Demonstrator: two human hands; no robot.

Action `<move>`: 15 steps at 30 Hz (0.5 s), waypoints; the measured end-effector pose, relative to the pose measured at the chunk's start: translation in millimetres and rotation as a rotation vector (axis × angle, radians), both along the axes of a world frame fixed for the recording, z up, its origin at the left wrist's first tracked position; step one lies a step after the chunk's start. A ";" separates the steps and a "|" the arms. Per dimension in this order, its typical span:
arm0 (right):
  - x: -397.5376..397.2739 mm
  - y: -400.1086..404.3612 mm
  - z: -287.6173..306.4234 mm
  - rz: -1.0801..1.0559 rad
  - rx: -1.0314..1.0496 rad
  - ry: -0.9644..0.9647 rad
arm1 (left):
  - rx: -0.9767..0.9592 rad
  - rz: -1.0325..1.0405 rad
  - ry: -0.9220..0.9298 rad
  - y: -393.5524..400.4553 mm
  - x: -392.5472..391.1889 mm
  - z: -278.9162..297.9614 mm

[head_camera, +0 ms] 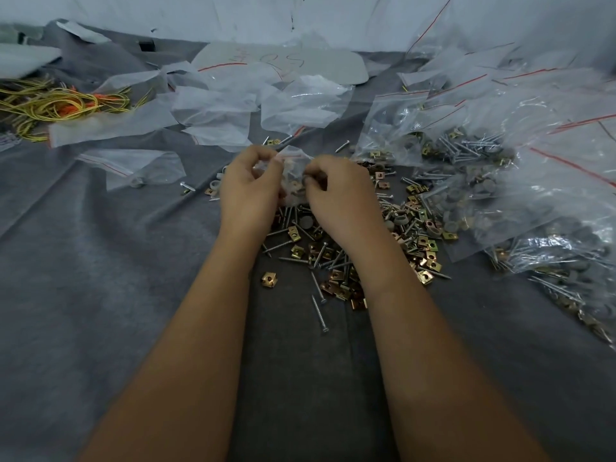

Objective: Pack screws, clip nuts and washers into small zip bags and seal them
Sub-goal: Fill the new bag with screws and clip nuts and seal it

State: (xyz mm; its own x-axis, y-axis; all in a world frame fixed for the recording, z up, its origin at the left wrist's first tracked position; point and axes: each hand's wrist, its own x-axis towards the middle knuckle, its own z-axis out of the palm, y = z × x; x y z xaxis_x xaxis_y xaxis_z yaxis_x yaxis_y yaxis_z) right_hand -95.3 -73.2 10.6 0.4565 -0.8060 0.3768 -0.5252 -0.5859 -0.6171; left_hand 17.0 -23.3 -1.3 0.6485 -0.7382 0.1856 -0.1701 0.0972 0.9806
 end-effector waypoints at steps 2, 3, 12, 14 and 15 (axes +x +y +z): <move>-0.5 -2.0 -0.1 -0.049 -0.044 0.056 | 0.071 0.050 -0.114 -0.9 0.2 -1.7; -0.7 -2.9 -0.4 -0.067 -0.066 0.080 | 0.117 0.077 -0.199 -1.4 0.8 -3.0; -6.8 -4.7 -1.1 -0.058 0.021 -0.067 | 0.211 0.176 -0.243 3.9 1.2 0.4; -8.4 -4.9 -1.3 -0.052 0.034 -0.128 | 0.239 0.258 -0.307 3.0 5.8 -2.1; -8.9 -4.9 -1.1 -0.052 0.028 -0.146 | 0.228 0.285 -0.342 3.4 8.2 -3.0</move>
State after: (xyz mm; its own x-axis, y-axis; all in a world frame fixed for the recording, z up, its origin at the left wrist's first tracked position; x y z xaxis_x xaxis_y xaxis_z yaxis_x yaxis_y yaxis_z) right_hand -104.2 -78.1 9.5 0.3560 -0.8381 0.4133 -0.4578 -0.5420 -0.7048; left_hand 25.1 -20.0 -4.3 0.7605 -0.5869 0.2779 -0.4746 -0.2103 0.8547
